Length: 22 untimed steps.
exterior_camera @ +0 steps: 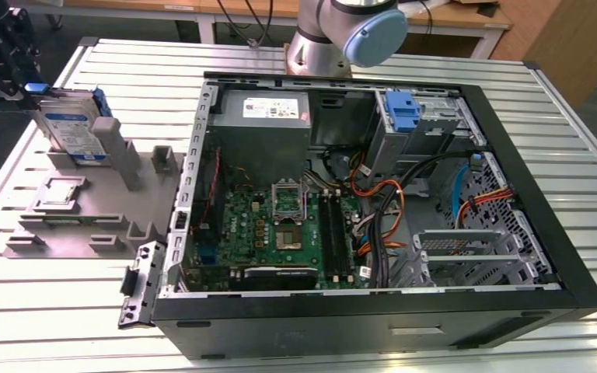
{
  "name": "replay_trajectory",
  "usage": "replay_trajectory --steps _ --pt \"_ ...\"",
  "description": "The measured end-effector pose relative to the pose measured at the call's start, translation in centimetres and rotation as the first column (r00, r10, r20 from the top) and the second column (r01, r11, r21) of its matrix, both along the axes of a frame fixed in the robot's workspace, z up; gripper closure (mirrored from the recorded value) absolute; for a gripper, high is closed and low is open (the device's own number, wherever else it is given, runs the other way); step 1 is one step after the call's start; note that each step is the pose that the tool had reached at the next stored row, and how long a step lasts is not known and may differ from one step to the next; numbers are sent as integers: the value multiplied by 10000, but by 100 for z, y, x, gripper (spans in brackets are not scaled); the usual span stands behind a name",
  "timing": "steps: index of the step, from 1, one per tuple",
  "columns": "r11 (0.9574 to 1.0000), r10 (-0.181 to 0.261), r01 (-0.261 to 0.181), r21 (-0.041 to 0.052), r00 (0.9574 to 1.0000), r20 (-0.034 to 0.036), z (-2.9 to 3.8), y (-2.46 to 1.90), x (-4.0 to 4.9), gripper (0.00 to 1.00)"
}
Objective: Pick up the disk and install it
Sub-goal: 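Pick up the disk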
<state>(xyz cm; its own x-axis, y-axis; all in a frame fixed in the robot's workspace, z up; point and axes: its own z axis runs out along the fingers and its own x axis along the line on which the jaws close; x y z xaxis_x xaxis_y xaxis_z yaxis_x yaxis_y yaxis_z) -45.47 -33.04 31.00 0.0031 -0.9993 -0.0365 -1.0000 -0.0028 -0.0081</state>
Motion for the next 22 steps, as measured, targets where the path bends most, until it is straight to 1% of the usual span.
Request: replay_trajectory --steps 2,4,6,9,14,18,22 --pt "10000 1 -1 2 10000 -7 -2 0 1 53" --pt "10000 0 0 2 10000 -62 -9 0 6 53" --pt "10000 0 0 0 10000 -86 -21 0 10 53" --pt "10000 0 0 0 10000 -87 -48 0 13 53" --pt "10000 0 0 0 10000 -88 -118 0 26 53" --pt "10000 -31 31 0 9999 -132 -142 1 50 53" --pt "10000 -58 58 -1 9999 -144 -163 3 55 53"
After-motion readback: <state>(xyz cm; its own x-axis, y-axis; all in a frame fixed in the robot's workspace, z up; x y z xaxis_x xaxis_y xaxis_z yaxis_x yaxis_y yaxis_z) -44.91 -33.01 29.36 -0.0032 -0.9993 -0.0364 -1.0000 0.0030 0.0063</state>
